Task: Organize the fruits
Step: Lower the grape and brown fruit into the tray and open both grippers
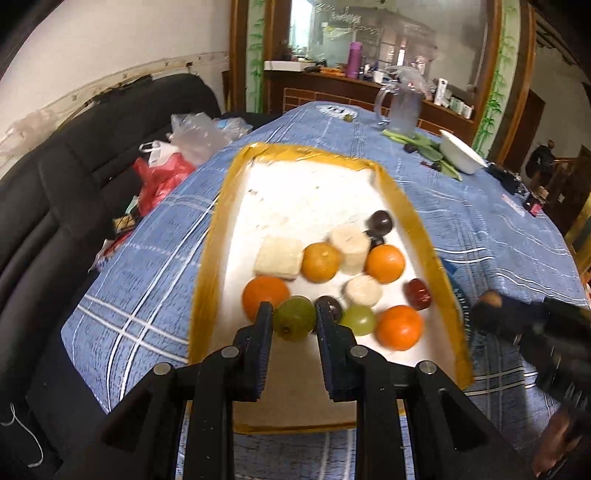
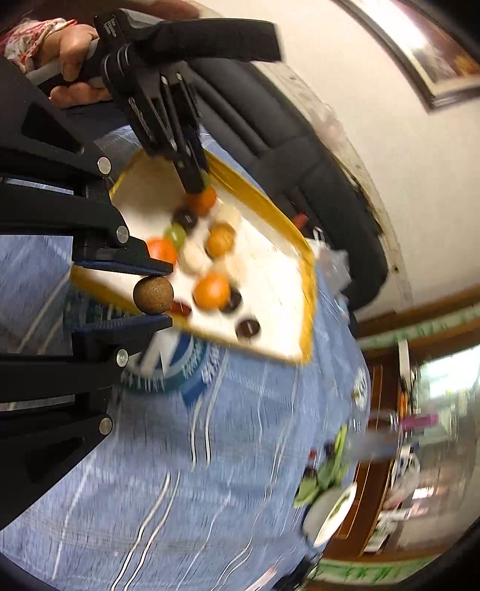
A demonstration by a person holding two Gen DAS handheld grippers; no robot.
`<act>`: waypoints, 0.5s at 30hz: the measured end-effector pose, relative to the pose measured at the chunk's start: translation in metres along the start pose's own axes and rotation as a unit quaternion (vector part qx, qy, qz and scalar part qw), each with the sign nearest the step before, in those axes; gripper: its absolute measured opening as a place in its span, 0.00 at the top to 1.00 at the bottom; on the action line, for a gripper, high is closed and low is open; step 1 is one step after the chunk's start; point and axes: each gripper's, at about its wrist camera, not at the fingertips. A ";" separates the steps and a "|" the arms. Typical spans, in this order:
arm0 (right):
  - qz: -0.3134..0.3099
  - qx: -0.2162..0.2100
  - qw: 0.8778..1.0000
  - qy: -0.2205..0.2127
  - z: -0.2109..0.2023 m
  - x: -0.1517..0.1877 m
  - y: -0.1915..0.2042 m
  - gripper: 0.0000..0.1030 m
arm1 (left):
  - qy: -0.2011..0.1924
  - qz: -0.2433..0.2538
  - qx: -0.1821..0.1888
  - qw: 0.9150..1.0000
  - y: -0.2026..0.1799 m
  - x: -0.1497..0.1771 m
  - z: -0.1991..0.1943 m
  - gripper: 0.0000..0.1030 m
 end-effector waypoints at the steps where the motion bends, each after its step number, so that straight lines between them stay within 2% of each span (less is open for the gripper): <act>1: -0.012 0.003 1.000 0.007 0.007 0.003 0.009 0.77 | 0.001 -0.005 -0.002 1.000 0.003 0.001 0.000 0.78; 7: -0.046 0.022 0.998 0.021 0.029 0.016 0.030 0.77 | -0.001 -0.030 -0.004 1.000 0.014 0.003 0.001 0.77; 9: -0.046 0.018 0.998 0.027 0.033 0.017 0.032 0.77 | -0.005 -0.039 0.005 0.999 0.016 0.003 0.000 0.60; 11: -0.041 0.015 0.999 0.028 0.033 0.017 0.031 0.73 | -0.010 -0.048 0.021 0.999 0.018 0.004 -0.002 0.54; 13: -0.035 0.011 0.999 0.022 0.030 0.017 0.030 0.64 | -0.016 -0.045 0.015 0.999 0.015 0.004 -0.005 0.49; 15: -0.029 0.010 0.999 0.016 0.027 0.015 0.029 0.55 | -0.023 -0.042 0.004 0.999 0.014 0.004 -0.009 0.38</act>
Point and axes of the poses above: each gripper's, at about its wrist camera, not at the fingertips, and z roughly the way its jaws point, y to its left, x to its underside, and after that the axes turned 8 degrees about z, right-handed
